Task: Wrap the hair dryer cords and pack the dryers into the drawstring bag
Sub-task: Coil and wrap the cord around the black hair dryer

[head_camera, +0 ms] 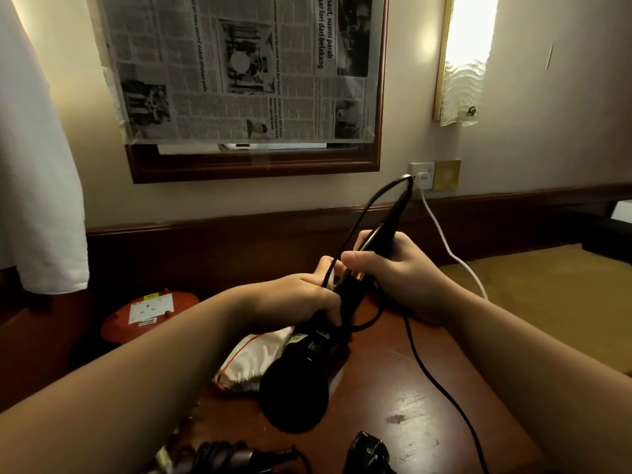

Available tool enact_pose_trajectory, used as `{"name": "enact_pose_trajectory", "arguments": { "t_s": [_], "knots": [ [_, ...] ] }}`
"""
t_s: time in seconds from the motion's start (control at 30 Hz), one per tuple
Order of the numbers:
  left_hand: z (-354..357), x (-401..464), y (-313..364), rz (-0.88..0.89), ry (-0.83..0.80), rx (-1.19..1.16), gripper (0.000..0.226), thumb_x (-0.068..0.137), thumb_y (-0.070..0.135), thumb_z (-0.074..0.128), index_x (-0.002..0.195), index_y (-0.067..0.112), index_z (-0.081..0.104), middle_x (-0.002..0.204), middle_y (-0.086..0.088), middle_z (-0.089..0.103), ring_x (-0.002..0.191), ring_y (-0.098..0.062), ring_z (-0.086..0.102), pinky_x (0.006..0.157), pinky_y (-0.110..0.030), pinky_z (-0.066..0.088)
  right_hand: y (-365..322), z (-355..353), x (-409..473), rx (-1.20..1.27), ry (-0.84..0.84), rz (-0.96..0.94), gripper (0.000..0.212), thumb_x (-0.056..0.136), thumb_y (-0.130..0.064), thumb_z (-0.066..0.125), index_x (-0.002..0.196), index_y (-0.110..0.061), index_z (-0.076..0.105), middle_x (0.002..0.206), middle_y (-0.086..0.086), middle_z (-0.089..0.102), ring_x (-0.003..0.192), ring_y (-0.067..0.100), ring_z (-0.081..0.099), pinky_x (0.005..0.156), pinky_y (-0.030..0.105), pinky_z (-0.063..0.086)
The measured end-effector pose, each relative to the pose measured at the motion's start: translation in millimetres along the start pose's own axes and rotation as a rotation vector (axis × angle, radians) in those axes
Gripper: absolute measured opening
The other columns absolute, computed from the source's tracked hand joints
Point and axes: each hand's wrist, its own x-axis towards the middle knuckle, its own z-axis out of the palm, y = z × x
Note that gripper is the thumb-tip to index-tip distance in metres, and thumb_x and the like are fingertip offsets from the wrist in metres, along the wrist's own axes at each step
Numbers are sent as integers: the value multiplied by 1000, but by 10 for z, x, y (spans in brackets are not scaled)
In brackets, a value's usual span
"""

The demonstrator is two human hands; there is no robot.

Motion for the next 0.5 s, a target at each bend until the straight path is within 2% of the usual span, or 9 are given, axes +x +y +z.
{"name": "enact_pose_trajectory", "arguments": {
  "t_s": [0.07,0.13,0.23,0.33,0.43,0.5],
  "knots": [
    [-9,-28,-11,60,-16,-47,53,76,12,64,127,5,53,97,-3,65,87,-11,68,78,-26,54,-28,-6,23,11,60,8,28,94,-20,72,74,-5,59,67,8,54,66,16,57,65,27,49],
    [-41,-60,-58,124,-10,-112,48,85,14,62,131,1,55,103,-5,68,95,-15,68,83,-25,53,-48,-37,43,80,114,26,27,96,-17,70,75,-8,56,64,0,49,59,10,52,58,21,46],
    [-76,-58,-159,206,-16,-164,69,84,34,68,134,-10,50,123,-24,68,108,-28,66,95,-34,51,-88,-41,57,91,145,45,28,97,-19,68,74,-8,55,59,-4,48,52,6,49,52,17,43],
    [-3,-102,-203,272,-57,-206,103,72,56,79,139,-14,44,131,-32,63,116,-36,64,96,-34,52,-76,-2,84,107,152,50,30,96,-18,70,70,-13,55,57,-8,51,52,4,53,52,17,44],
    [20,-111,-251,295,-121,-272,104,73,55,82,139,-17,44,130,-40,58,118,-39,64,100,-40,50,-50,14,96,118,138,53,29,94,-21,73,70,-17,57,61,-6,52,57,9,54,56,23,45],
    [1,-129,-266,279,-107,-294,100,78,53,81,138,-18,45,126,-34,63,115,-36,67,100,-40,51,-45,21,96,150,133,64,28,90,-28,74,71,-17,56,65,0,49,58,14,50,55,26,42]
  ]
}}
